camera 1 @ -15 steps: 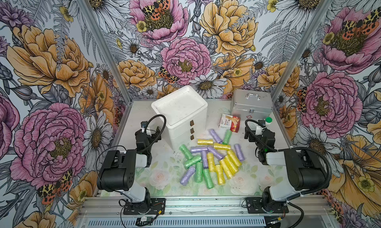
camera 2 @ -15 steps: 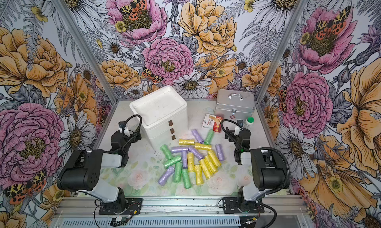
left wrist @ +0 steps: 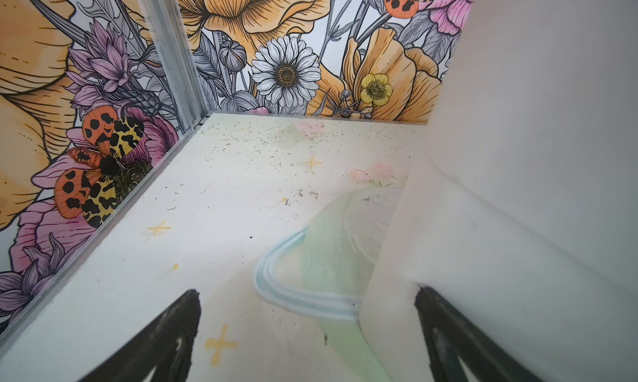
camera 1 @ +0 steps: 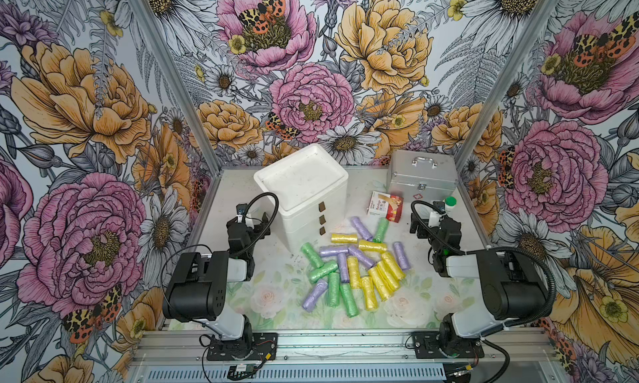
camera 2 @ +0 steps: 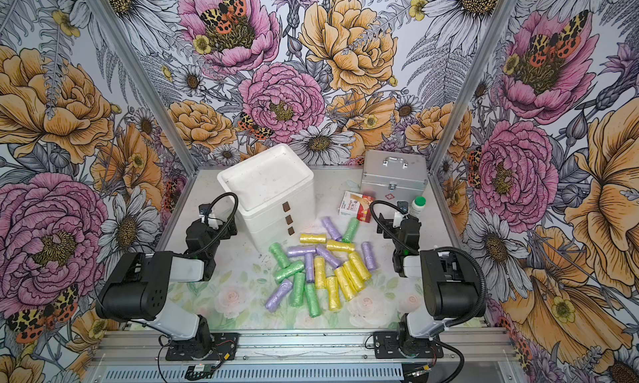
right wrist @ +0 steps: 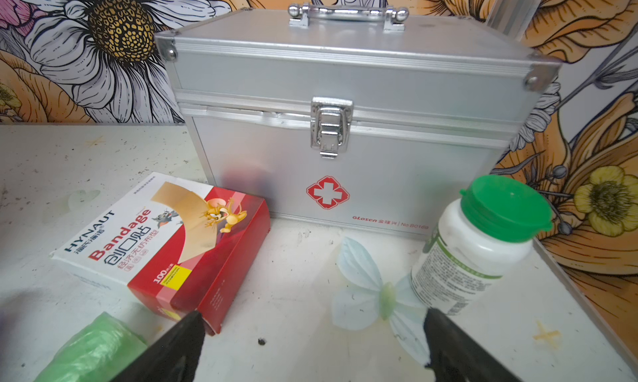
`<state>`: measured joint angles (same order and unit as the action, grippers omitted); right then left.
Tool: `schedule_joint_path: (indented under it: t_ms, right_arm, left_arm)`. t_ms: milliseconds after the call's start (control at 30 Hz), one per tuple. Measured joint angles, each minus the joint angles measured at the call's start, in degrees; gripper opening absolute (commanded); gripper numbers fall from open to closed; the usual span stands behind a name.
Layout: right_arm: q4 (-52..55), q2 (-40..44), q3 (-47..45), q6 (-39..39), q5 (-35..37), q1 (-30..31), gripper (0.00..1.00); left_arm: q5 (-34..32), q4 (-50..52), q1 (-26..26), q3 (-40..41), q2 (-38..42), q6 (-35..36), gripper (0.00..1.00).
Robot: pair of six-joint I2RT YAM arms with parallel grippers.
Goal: Sort the rolls of trash bags by color and place them into the drawer
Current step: Adjust the storage box at the center of the board.
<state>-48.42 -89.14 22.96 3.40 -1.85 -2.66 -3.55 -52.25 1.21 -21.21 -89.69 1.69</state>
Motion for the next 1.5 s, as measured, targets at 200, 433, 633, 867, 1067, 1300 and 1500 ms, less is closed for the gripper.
schedule_joint_path:
  t_ms: [200, 433, 633, 867, 1067, 1300, 1500]
  right_arm:
    - [0.0, 0.0, 0.0, 0.0, 0.0, 0.0, 1.00]
    - [0.0, 0.0, 0.0, 0.0, 0.0, 0.0, 1.00]
    - [0.0, 0.0, 0.0, 0.0, 0.0, 0.0, 1.00]
    - [0.0, 0.0, 0.0, 0.5, 0.0, -0.4, 1.00]
    - [1.2, 0.5, 0.0, 0.6, -0.3, -0.4, 1.00]
    - [25.2, 8.7, 11.6, 4.2, 0.5, 0.0, 1.00]
    - [38.8, 19.2, 15.6, 7.6, -1.0, 5.4, 1.00]
  left_arm:
    - [0.1, 0.0, 0.1, 0.0, 0.0, 0.0, 0.99]
    - [1.9, 0.2, 0.9, 0.0, 0.0, -0.5, 0.99]
    - [-0.2, 0.5, 0.2, 0.0, 0.1, -1.2, 0.99]
    - [-5.9, 15.2, 0.0, -3.6, 11.8, -4.7, 0.99]
    - [-13.4, 49.6, 0.9, -22.2, 23.8, -16.9, 0.99]
    - [-11.2, 77.6, 0.2, -26.1, 44.0, -28.5, 0.99]
    - [-6.6, 90.2, -10.6, -26.0, 59.0, -34.5, 0.99]
